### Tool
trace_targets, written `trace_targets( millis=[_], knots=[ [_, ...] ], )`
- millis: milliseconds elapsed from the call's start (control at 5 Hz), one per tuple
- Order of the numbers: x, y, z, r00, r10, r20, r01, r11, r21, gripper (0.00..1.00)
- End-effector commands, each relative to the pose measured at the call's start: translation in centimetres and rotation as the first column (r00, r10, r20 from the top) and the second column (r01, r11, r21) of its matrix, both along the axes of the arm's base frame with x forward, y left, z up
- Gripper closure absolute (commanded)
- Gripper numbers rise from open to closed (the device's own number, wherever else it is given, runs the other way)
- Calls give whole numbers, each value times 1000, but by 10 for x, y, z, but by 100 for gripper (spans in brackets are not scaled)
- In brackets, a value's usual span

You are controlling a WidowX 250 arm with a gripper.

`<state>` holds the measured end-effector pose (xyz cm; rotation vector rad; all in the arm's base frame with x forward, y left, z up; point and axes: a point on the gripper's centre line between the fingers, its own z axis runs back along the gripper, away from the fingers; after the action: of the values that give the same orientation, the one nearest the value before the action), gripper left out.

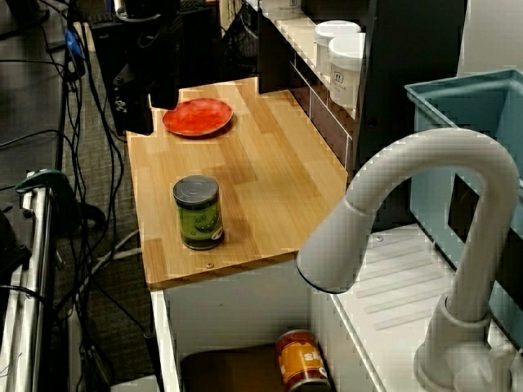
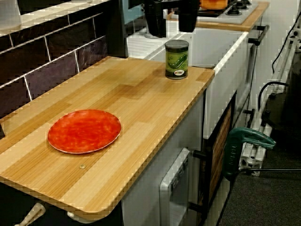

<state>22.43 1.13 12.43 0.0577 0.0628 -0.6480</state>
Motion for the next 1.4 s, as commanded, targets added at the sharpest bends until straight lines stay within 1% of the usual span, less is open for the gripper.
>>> trace_targets(
  millis=[0, 200, 400, 600, 800, 1000, 1200],
  knots=[
    [-9, -26, 18, 976, -209, 63, 209, 978, 10, 0],
    [-10, -46, 15, 946, -303, 119, 304, 953, 6, 0],
    [-9, -63, 13, 921, -369, 123, 370, 929, 14, 0],
    [-3, -79, 11, 898, -422, 128, 424, 906, 11, 0],
    [2, -88, 11, 872, -470, 136, 476, 879, -12, 0],
    [11, -99, 9, 840, -531, 108, 541, 836, -93, 0],
    [16, -101, 3, 836, -540, 93, 548, 827, -127, 0]
  ],
)
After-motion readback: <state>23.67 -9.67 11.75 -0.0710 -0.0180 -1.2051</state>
